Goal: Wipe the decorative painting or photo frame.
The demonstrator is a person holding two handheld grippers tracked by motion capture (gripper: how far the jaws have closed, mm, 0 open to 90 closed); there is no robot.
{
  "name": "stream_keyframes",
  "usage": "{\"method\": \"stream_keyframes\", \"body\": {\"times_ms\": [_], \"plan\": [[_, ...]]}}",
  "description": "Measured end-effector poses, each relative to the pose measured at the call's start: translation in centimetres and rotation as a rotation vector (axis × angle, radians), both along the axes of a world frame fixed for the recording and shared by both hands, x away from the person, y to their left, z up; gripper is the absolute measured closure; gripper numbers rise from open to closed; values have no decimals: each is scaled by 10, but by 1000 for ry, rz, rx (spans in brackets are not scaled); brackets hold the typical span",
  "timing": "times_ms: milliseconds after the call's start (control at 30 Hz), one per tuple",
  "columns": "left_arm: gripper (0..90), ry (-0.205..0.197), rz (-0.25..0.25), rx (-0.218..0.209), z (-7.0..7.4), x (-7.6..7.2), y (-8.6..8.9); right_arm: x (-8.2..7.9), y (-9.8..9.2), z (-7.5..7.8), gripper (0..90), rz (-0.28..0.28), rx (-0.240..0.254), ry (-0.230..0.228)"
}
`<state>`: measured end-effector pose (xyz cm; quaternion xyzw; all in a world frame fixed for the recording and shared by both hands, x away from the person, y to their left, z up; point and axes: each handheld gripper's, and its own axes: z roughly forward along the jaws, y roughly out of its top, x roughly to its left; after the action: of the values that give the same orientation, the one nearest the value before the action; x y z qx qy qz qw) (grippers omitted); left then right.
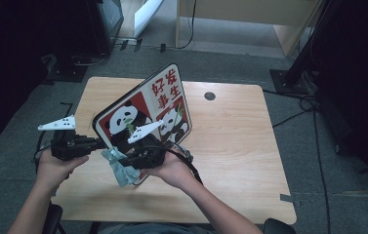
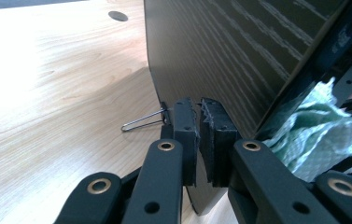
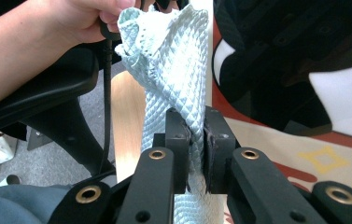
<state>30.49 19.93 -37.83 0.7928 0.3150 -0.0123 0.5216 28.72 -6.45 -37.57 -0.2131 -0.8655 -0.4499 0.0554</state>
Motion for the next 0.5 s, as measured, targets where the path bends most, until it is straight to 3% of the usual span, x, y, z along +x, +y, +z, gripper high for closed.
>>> {"method": "stream_keyframes", "body": {"times_ms": [500], "plan": [[811, 1, 21, 16, -3, 0, 7, 2, 4, 24, 832, 6, 5, -46]]}}
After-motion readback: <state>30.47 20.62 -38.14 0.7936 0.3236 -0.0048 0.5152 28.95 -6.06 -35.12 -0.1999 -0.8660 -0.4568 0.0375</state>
